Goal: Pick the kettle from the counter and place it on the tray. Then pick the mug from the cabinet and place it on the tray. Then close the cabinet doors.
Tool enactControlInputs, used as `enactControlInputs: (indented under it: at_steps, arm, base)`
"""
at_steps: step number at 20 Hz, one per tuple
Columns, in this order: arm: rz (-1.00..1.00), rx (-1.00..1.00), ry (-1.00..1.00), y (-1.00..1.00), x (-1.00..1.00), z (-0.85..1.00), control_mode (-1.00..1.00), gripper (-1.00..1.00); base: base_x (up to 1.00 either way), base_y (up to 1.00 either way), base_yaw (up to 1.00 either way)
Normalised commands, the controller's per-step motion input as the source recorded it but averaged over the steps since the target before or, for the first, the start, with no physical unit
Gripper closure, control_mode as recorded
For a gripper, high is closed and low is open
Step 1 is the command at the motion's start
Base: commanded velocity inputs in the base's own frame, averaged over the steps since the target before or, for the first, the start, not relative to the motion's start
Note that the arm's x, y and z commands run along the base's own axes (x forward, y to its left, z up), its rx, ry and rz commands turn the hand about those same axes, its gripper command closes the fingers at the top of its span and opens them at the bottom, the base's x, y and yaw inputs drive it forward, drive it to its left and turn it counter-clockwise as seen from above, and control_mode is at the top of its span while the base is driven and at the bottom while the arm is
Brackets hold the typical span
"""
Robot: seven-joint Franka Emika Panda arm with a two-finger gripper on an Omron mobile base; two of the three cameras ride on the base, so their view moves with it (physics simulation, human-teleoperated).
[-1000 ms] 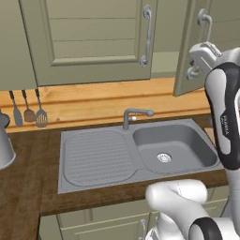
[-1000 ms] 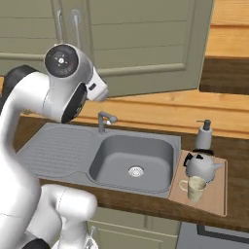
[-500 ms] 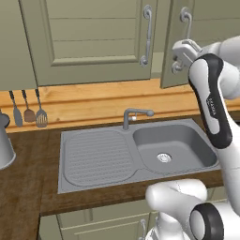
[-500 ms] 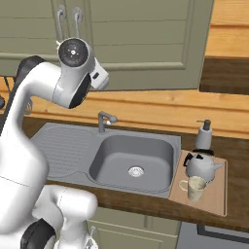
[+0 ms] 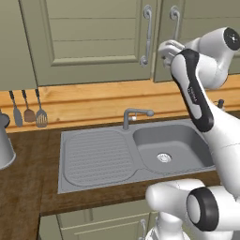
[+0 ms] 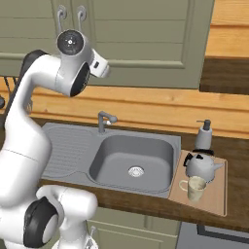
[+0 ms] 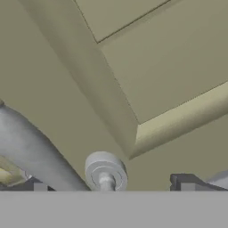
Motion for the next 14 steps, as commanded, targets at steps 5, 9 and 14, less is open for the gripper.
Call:
enactControlInputs:
  at_steps: [5,9,14]
  arm:
    - [0.0,-0.18,-0.01,0.08,0.52,-0.13,-1.0,-1.0]
    - [0.0,-0.16,-0.03,0.04,0.4,-0.17,-1.0,-1.0]
    - [0.0,-0.15,-0.04,0.0,0.34,-0.17,-1.0,-1.0]
  base:
    - [0.0,0.0,0.0]
    - [0.0,0.0,0.0]
    - [0.0,0.0,0.0]
